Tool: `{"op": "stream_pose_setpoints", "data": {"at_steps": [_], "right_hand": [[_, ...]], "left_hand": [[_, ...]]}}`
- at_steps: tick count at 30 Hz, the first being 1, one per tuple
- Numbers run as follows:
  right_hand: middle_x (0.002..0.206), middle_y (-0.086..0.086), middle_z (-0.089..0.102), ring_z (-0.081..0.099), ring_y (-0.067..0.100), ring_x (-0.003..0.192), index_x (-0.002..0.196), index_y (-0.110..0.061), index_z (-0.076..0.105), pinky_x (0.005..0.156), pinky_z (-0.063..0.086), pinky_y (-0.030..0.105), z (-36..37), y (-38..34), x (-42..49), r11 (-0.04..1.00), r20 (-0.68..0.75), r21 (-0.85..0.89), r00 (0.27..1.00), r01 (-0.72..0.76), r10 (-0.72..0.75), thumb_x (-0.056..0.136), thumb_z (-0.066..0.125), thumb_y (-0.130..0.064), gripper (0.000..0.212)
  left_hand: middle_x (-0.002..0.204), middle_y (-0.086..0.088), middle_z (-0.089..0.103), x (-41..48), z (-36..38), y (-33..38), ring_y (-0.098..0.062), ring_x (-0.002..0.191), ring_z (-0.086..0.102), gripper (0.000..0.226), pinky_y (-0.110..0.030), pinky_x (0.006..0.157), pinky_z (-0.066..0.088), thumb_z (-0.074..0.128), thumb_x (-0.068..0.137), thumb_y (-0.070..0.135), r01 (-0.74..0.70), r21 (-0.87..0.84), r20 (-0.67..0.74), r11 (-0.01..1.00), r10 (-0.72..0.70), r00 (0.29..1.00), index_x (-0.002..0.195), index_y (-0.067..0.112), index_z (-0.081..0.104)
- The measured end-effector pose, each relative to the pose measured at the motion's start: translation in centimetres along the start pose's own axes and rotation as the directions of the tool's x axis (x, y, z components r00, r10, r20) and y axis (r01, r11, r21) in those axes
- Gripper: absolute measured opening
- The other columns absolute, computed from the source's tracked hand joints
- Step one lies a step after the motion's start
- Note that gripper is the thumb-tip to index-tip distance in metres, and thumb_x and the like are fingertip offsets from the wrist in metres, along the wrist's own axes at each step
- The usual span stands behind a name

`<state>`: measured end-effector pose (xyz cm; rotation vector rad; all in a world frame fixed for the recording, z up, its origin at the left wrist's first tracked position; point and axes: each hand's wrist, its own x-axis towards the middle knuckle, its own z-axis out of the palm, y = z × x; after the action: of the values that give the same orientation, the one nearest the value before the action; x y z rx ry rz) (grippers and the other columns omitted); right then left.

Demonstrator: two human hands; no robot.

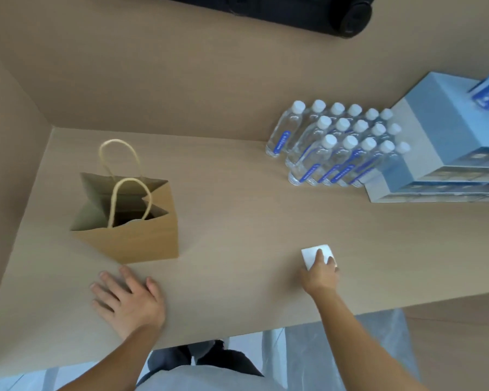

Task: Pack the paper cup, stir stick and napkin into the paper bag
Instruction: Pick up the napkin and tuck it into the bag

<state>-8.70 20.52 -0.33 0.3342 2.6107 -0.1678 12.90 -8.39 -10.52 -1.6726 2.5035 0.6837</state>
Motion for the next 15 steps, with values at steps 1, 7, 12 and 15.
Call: {"op": "stream_pose_setpoints", "data": {"at_steps": [1, 7, 12, 15], "right_hand": [[0.157, 0.018, 0.02, 0.023, 0.042, 0.14, 0.153, -0.016, 0.016, 0.115, 0.026, 0.044, 0.2, 0.4, 0.1, 1.0, 0.0, 0.003, 1.0, 0.013, -0.013, 0.09, 0.056, -0.035, 0.076], [0.155, 0.015, 0.025, 0.027, 0.039, 0.138, 0.151, -0.016, 0.021, 0.113, 0.026, 0.04, 0.7, 2.1, 1.0, 0.995, -0.015, -0.052, 0.996, 0.085, -0.086, 0.092, 0.051, -0.039, 0.07], [0.158, 0.011, 0.022, 0.022, 0.036, 0.14, 0.151, -0.02, 0.025, 0.115, 0.028, 0.043, 0.7, 3.2, 2.3, 0.984, -0.012, -0.048, 0.985, 0.171, -0.172, 0.096, 0.046, -0.038, 0.061], [0.152, 0.012, 0.028, 0.028, 0.035, 0.135, 0.145, -0.018, 0.034, 0.11, 0.036, 0.042, 0.8, 3.7, 3.0, 0.976, 0.025, -0.081, 0.979, 0.204, -0.203, 0.096, 0.046, -0.034, 0.053]], "left_hand": [[0.161, -0.03, 0.01, -0.4, 0.5, 0.3, -0.048, 0.149, 0.001, 0.071, -0.066, 0.118, 0.003, 0.021, 0.089, 0.048, 0.004, -0.006, 0.001, 1.0, -0.004, 1.0, 0.15, 0.01, 0.02], [0.16, -0.032, 0.009, -2.6, 2.8, 2.7, -0.05, 0.148, 0.0, 0.072, -0.067, 0.116, 0.0, 0.023, 0.089, 0.049, 0.004, -0.017, 0.003, 1.0, -0.004, 1.0, 0.149, 0.009, 0.019], [0.159, -0.032, 0.009, -4.2, 4.4, 4.3, -0.046, 0.147, -0.003, 0.072, -0.054, 0.114, -0.022, 0.023, 0.09, 0.052, -0.042, 0.014, 0.03, 0.999, 0.041, 0.999, 0.149, 0.01, 0.018], [0.159, -0.034, 0.01, -4.5, 5.0, 5.5, -0.05, 0.147, -0.001, 0.073, -0.069, 0.115, -0.002, 0.024, 0.091, 0.052, -0.016, 0.024, 0.049, 1.0, 0.015, 0.999, 0.149, 0.009, 0.017]]}}
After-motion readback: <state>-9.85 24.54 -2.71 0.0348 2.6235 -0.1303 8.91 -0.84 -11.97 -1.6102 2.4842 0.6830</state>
